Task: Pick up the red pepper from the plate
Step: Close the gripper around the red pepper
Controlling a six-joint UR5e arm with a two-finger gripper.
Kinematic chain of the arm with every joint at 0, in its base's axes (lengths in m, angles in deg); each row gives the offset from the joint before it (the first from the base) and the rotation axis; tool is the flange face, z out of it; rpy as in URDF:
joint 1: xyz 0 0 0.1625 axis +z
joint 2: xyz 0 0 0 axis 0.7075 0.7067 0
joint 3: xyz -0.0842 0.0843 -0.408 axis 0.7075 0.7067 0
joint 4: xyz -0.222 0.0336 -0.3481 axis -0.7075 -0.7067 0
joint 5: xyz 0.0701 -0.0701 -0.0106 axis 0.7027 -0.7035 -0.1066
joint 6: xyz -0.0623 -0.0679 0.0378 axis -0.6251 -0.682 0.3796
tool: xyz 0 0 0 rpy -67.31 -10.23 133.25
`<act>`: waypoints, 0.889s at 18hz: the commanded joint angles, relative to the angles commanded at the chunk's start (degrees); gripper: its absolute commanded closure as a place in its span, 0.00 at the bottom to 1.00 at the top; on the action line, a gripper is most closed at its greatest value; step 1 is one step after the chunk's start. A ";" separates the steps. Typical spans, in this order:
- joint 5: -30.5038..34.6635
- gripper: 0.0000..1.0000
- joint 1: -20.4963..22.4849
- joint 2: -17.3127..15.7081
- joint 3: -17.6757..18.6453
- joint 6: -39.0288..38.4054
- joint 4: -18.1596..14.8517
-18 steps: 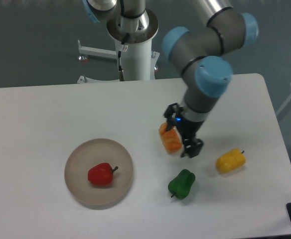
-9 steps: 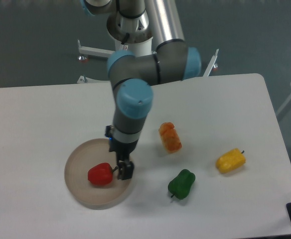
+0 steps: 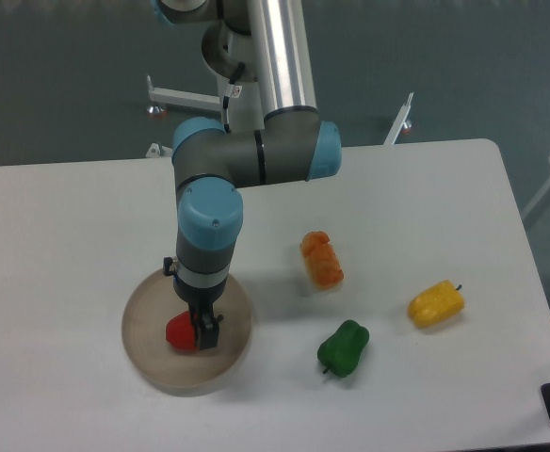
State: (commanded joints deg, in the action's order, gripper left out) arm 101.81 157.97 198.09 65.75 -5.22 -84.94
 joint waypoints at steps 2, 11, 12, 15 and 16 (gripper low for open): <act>0.00 0.00 -0.17 0.53 0.09 0.00 0.35; 0.09 0.00 -0.44 2.99 1.06 0.17 3.16; 0.35 0.02 -0.44 3.16 1.06 0.26 3.16; 2.63 0.42 -0.53 3.08 1.15 0.09 2.99; 2.64 0.60 -0.44 2.82 0.80 0.09 2.82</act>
State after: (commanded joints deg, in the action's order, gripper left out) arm 104.45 157.53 200.90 66.54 -5.13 -82.13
